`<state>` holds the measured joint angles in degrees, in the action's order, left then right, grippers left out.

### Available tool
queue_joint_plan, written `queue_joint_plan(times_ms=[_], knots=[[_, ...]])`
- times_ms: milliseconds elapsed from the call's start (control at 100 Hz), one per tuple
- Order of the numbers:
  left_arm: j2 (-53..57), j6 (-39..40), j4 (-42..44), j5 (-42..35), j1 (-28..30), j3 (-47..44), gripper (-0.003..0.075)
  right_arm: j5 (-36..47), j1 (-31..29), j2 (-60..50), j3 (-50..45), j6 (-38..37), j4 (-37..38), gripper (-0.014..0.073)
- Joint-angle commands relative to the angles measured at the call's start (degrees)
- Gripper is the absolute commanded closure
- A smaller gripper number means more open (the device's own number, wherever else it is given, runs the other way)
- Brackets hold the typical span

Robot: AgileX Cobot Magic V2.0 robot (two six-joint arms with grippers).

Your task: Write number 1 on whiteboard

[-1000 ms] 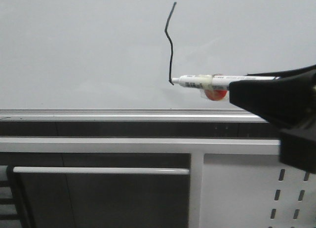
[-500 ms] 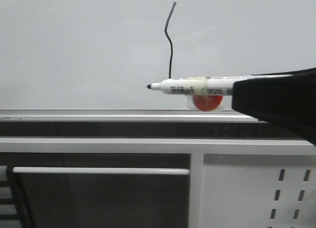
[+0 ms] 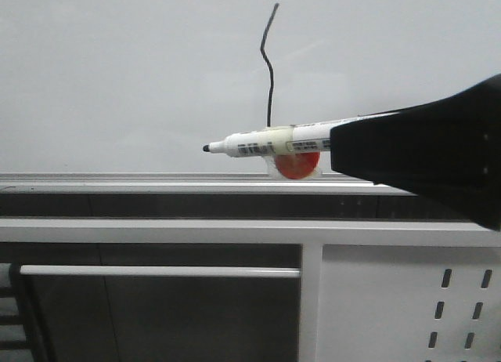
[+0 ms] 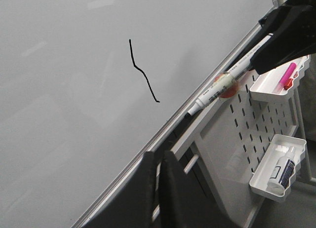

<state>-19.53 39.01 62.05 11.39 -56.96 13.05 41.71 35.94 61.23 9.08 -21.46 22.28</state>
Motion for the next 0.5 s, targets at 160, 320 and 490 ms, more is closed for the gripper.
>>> queue_joint_plan(times_ms=[160,320,490], knots=[[-0.9,0.3,0.7,-2.4,-0.1,2.1,0.0738,6.9,-0.2,-1.0,1.7,0.0,0.0,0.0644],[-0.9,0.3,0.7,-2.4,-0.1,2.1,0.0738,7.3,-0.2,-1.0,1.7,0.0,0.0,0.0644],[-0.9,0.3,0.7,-2.6,-0.1,2.1,0.0738,7.5,-0.2,-1.0,1.7,0.0,0.0,0.0644]])
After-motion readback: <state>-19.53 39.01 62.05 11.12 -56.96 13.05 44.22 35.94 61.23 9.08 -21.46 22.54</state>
